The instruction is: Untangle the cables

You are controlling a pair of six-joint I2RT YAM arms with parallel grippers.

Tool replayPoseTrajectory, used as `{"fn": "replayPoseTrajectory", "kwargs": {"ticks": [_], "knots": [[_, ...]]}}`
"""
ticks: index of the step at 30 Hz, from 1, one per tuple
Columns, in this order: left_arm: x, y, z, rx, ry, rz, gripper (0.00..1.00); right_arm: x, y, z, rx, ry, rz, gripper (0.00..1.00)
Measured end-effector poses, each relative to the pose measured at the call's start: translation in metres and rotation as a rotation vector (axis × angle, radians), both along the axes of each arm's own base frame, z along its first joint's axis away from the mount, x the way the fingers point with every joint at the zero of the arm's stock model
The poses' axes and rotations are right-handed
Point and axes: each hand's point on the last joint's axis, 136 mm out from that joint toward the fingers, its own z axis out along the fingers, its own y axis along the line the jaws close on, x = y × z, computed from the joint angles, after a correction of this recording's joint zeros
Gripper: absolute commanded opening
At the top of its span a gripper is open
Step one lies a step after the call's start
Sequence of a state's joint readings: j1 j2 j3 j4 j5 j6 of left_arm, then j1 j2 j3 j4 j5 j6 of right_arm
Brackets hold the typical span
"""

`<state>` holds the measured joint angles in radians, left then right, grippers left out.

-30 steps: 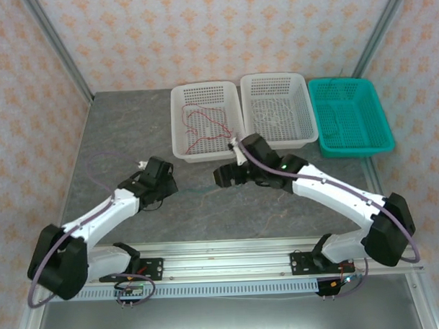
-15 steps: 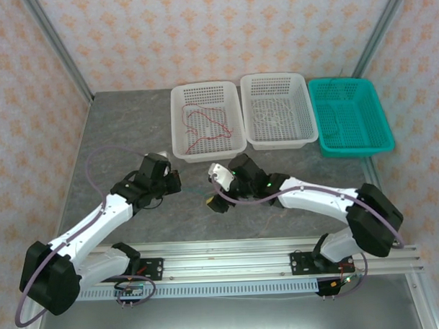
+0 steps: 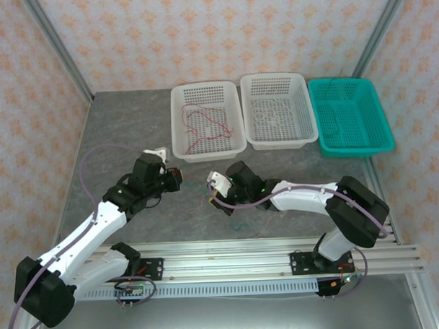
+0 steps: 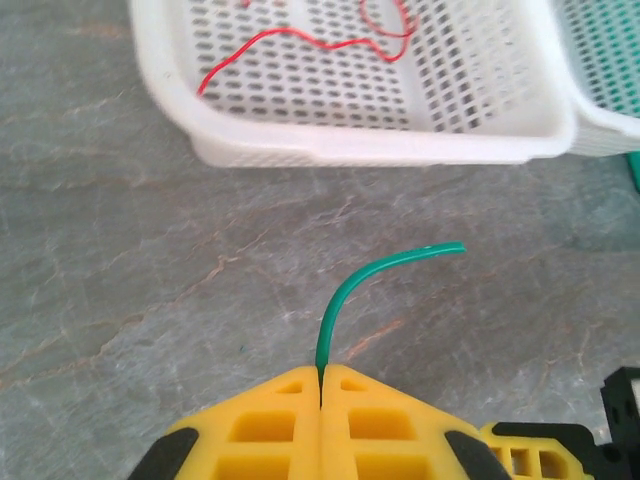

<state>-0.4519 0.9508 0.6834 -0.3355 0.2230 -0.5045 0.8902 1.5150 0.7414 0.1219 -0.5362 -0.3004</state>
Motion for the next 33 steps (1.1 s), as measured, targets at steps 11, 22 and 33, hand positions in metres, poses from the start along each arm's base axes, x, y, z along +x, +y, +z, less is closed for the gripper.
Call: {"fn": "replayPoseTrajectory", "kwargs": {"ticks": [11,22,33], "knots": [[-0.024,-0.055,0.054,-0.125,-0.169,-0.309,0.85,0.037,-0.04,0.076,0.226,-0.023,-0.239,0.0],[-0.058,-0.11,0.114,-0.259,-0.324,-0.557,1.0,0.155,-0.182,0.188,0.498,-0.13,-0.944,0.0],[-0.08,-0.123,0.125,-0.275,-0.367,-0.632,1.0,0.266,-0.363,0.271,0.378,-0.472,-1.541,0.0]]}}
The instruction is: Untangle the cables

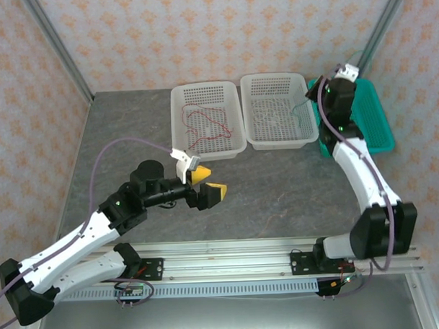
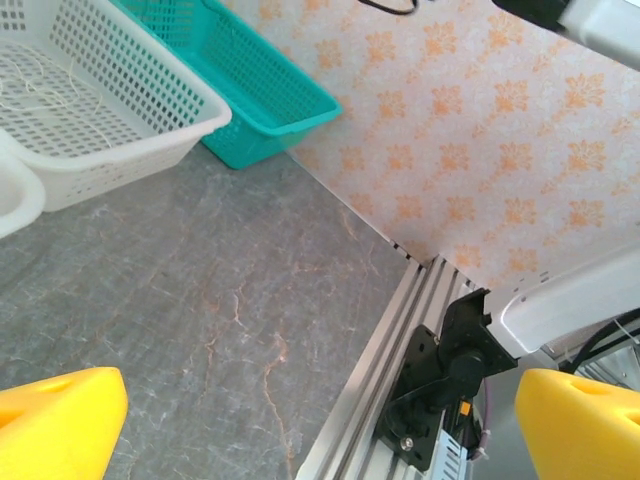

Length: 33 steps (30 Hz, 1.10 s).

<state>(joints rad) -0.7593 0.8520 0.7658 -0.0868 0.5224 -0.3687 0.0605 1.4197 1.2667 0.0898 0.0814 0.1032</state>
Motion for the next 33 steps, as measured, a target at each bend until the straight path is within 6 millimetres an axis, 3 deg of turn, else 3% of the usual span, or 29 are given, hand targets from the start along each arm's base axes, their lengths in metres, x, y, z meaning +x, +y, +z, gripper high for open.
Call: {"fn": "replayPoseTrajectory", "kwargs": {"ticks": [3,6,10,16,17,20,21,24,27,29,33], "knots": [[0.002,0.006,0.003,0.004,-0.016,0.03,1.0,0.031,-0.024,0.0,-0.191,0.053,-0.128,0.0],[0.003,0.013,0.003,0.016,-0.033,0.063,1.0,0.053,-0.045,-0.019,-0.415,0.145,-0.245,0.0],[0.007,0.019,0.0,0.034,-0.053,0.098,1.0,0.071,-0.067,-0.067,-0.652,0.298,-0.297,0.0],[0.016,0.019,-0.012,0.076,-0.047,0.132,1.0,0.084,-0.114,-0.138,-0.64,0.491,-0.283,0.0],[0.018,0.02,-0.013,0.081,-0.047,0.14,1.0,0.083,-0.122,-0.147,-0.633,0.514,-0.286,0.06],[0.021,0.025,-0.014,0.091,-0.056,0.177,1.0,0.079,-0.132,-0.172,-0.594,0.576,-0.279,0.5],[0.023,0.029,-0.016,0.096,-0.06,0.198,1.0,0.077,-0.131,-0.178,-0.574,0.591,-0.273,0.56],[0.034,0.044,-0.021,0.129,-0.063,0.302,1.0,0.075,-0.123,-0.183,-0.52,0.598,-0.265,0.59],[0.052,0.07,-0.032,0.19,-0.049,0.482,1.0,0.066,-0.113,-0.175,-0.467,0.57,-0.254,0.62],[0.062,0.09,-0.038,0.228,-0.052,0.607,1.0,0.046,-0.103,-0.165,-0.426,0.536,-0.238,0.65],[0.075,0.127,-0.063,0.306,-0.071,0.825,1.0,-0.015,-0.082,-0.133,-0.311,0.404,-0.205,0.78]]}}
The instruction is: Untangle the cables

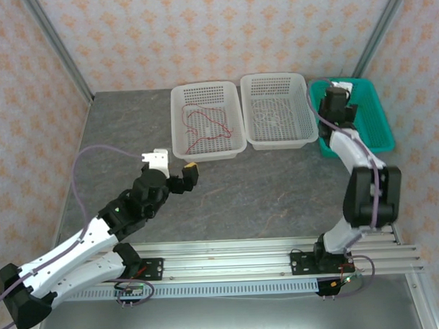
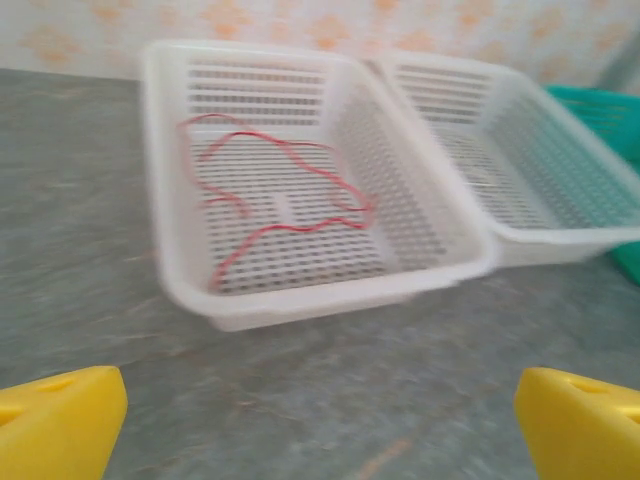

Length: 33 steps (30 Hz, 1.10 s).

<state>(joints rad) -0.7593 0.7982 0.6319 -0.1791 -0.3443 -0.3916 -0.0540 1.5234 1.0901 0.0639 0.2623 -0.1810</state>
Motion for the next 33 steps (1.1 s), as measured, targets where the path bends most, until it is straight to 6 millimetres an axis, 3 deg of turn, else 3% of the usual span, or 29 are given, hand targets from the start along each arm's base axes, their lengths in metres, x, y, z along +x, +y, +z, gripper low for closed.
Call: {"fn": "replayPoseTrajectory", "kwargs": {"ticks": [3,5,9,13,20,23,29,31,33], "knots": [[0.004,0.025,-0.018,0.065,-0.024,0.134,1.0,-0.047,0.015,0.02,0.097,-0.146,0.025,0.8],[0.006,0.041,-0.023,0.104,-0.04,0.218,1.0,-0.073,0.028,0.019,0.159,-0.213,0.05,0.82],[0.012,0.075,-0.014,0.159,-0.09,0.384,1.0,-0.114,0.054,-0.018,0.253,-0.24,0.117,0.85],[0.016,0.112,-0.013,0.193,-0.11,0.535,1.0,-0.136,0.059,-0.062,0.286,-0.208,0.124,0.9],[0.006,0.161,-0.06,0.232,-0.068,0.694,1.0,-0.119,0.059,-0.117,0.282,-0.109,0.105,0.93],[0.006,0.173,-0.064,0.22,-0.067,0.734,1.0,-0.108,0.06,-0.142,0.27,-0.035,0.106,0.94],[0.019,0.184,-0.057,0.155,-0.103,0.741,1.0,-0.082,0.062,-0.143,0.206,-0.113,0.145,0.99],[0.025,0.185,-0.06,0.161,-0.093,0.719,1.0,-0.085,0.064,-0.16,0.196,-0.063,0.157,0.99],[0.032,0.182,-0.066,0.185,-0.073,0.681,1.0,-0.084,0.066,-0.158,0.187,-0.08,0.171,0.99]]}}
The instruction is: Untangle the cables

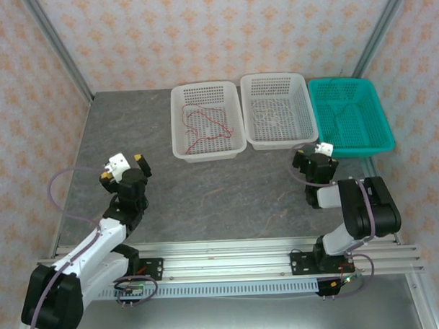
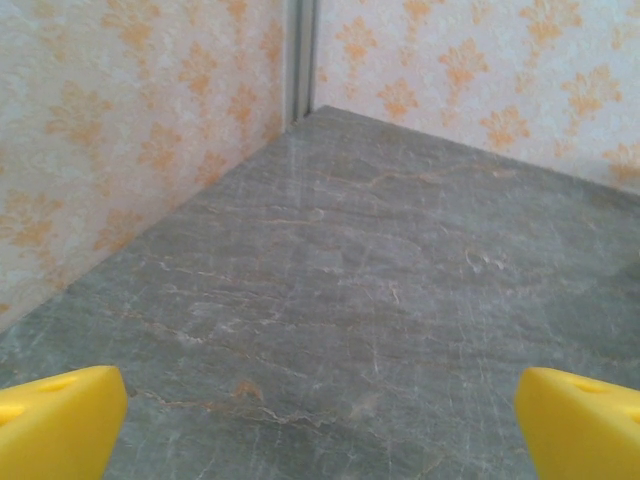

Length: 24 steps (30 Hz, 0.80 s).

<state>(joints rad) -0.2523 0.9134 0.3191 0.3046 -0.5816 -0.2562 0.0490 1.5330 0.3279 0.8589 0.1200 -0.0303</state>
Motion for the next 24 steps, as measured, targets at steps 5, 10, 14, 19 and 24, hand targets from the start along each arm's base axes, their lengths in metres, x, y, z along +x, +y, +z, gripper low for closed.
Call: {"fn": "replayPoseTrajectory", "kwargs": {"ticks": [5,10,14,19,24], "knots": [[0.015,-0.001,-0.015,0.044,0.069,-0.054,1.0,0.006,-0.007,0.012,-0.012,-0.036,-0.045,0.99],[0.029,0.018,-0.047,0.05,0.158,-0.056,1.0,0.007,-0.009,0.015,-0.018,-0.041,-0.061,0.99],[0.042,0.027,-0.069,0.013,0.202,-0.085,1.0,0.007,-0.01,0.015,-0.019,-0.04,-0.063,0.99],[0.072,0.006,-0.086,0.012,0.23,-0.209,1.0,0.007,-0.01,0.014,-0.021,-0.035,-0.066,0.99],[0.079,-0.009,-0.085,0.025,0.221,-0.287,1.0,0.007,-0.01,0.014,-0.021,-0.036,-0.066,0.99]]}}
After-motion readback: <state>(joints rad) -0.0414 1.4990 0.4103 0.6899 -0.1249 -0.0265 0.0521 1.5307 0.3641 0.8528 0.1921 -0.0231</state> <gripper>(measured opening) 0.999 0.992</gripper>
